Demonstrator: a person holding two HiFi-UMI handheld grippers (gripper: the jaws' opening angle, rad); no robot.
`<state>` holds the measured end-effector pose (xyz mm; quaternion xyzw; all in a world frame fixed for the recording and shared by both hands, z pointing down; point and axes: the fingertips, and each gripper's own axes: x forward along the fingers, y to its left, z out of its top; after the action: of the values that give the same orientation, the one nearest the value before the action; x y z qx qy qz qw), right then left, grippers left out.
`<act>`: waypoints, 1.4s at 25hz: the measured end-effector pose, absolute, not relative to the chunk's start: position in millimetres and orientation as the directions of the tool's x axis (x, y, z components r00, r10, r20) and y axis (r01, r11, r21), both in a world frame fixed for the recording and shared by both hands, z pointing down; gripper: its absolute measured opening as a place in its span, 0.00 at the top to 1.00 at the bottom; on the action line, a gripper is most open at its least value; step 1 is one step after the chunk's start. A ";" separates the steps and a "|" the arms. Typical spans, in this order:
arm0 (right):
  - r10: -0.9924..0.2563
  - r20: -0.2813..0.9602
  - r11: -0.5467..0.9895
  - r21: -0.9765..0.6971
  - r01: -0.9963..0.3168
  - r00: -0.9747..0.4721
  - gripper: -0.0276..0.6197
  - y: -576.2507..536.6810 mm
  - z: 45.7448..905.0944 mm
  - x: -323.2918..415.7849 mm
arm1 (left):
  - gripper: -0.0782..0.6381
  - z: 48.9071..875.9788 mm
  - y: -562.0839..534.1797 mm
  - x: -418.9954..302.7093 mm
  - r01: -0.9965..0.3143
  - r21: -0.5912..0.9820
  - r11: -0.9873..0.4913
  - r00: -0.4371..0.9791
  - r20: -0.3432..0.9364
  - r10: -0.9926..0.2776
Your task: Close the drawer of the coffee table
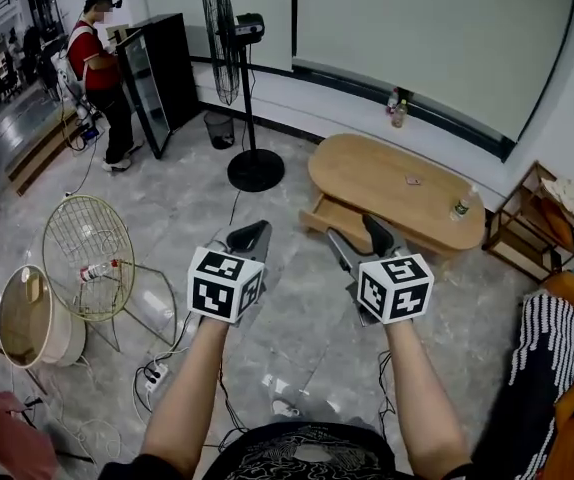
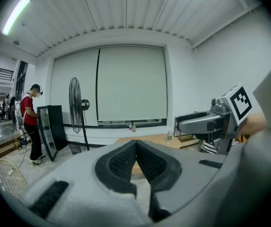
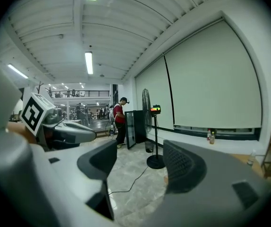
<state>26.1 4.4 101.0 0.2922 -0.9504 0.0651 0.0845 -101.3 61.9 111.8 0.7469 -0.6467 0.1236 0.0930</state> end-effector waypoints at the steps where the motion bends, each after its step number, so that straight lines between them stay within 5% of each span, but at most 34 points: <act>1: -0.551 0.201 0.816 -0.074 -0.574 -0.810 0.50 1.8 100.3 23.3 | 0.89 111.2 59.1 -104.7 -0.988 -0.015 -0.153 0.141 0.306 -0.941; 23: -0.679 0.178 0.709 -0.089 -0.699 -0.712 0.50 -89.5 130.0 13.7 | 0.89 131.2 -42.1 -139.3 -0.968 -0.045 -0.247 0.225 0.281 -0.933; 35: -0.742 0.182 0.639 -0.096 -0.763 -0.645 0.49 -277.8 148.8 -11.1 | 0.89 149.6 -248.2 -160.2 -0.929 -0.072 -0.363 0.324 0.315 -0.892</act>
<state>-11.1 -277.8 148.8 0.4167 -0.9031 0.0821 0.0628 -160.2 -248.2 149.6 0.8115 -0.5610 0.1518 0.0608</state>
